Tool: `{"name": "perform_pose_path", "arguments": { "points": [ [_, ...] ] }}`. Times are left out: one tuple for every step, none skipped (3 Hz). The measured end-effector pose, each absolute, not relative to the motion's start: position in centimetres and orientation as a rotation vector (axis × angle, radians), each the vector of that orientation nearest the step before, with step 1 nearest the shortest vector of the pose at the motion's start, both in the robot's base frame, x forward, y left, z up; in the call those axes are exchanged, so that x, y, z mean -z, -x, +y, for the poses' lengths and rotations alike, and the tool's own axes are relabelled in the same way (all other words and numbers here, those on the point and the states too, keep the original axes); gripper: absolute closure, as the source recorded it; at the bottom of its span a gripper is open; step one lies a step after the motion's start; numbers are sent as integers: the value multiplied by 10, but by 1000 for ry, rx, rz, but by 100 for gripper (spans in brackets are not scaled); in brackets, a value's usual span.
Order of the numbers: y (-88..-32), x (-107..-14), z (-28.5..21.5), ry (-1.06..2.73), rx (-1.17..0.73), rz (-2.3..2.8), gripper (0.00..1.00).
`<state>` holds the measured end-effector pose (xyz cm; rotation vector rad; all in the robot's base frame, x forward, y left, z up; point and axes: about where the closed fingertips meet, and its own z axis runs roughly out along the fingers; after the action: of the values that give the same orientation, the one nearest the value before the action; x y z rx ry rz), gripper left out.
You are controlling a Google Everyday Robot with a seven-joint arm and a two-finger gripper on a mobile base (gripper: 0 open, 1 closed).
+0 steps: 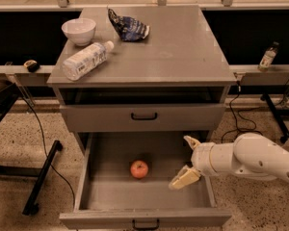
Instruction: Pick apple from middle drawer and place on counter
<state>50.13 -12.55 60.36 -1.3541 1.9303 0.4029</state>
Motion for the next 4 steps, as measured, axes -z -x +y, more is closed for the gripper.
{"name": "perform_pose_path", "arguments": {
  "points": [
    [-526,-566,-109,1294,-433,1865,0],
    [-548,-528,-84,1297,-387,1800,0],
    [-559,-497,-64,1318,-351,1773,0],
    [-567,-472,-40,1317,-361,1746,0]
  ]
}}
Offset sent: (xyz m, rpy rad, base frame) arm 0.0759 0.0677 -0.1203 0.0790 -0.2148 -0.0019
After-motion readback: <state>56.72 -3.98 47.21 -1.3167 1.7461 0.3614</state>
